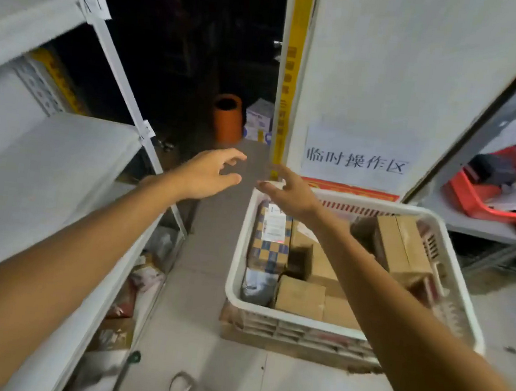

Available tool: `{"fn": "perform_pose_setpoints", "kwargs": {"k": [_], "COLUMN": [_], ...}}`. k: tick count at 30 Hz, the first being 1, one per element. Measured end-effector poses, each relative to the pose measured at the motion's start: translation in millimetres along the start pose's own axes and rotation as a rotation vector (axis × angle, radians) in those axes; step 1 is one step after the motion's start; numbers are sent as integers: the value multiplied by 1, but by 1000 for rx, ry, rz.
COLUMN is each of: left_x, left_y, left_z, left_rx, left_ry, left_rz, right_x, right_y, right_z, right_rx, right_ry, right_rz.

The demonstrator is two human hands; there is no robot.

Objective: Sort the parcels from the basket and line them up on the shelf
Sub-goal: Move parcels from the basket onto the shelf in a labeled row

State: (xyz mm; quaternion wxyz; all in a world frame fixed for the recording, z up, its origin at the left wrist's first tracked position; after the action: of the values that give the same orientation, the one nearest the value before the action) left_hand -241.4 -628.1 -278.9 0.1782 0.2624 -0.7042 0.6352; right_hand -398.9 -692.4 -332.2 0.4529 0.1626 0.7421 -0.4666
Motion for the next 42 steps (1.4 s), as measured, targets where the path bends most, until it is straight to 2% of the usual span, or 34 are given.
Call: {"fn": "perform_pose_setpoints", "kwargs": {"k": [6, 19, 24, 29, 31, 37, 40, 42], "left_x": [19, 0, -5, -23, -32, -31, -29, -31], "left_y": [107, 245, 308, 358, 374, 421, 435, 440], "left_z": [16, 98, 112, 124, 126, 126, 126, 124], "left_rx": [-210, -508, -592, -538, -498, -429, -333, -335], "left_ry": [-8, -68, -222, -232, -301, -466, -532, -568], "left_rz": [-37, -249, -298, -146, -138, -410, -469, -500], "right_x": [90, 228, 292, 366, 387, 428, 446, 455], "right_y": [-19, -57, -74, -67, -58, -41, -35, -34], "right_z": [-48, -68, -77, -64, -58, -57, -58, -56], "right_rx": [-19, 56, 112, 130, 134, 248, 214, 184], "right_ry": [168, 572, 700, 759, 766, 752, 739, 737], "right_rz": [75, 57, 101, 118, 142, 328, 460, 542]}}
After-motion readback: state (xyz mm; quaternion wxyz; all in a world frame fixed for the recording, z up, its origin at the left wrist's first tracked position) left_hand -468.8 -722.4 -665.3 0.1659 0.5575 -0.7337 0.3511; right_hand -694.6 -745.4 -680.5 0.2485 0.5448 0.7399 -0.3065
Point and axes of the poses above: each hand's wrist, its own z-axis towards the middle knuckle, its own y-axis out of the palm, x = y × z, the point moved 4 cm from there along z, towards the middle knuckle
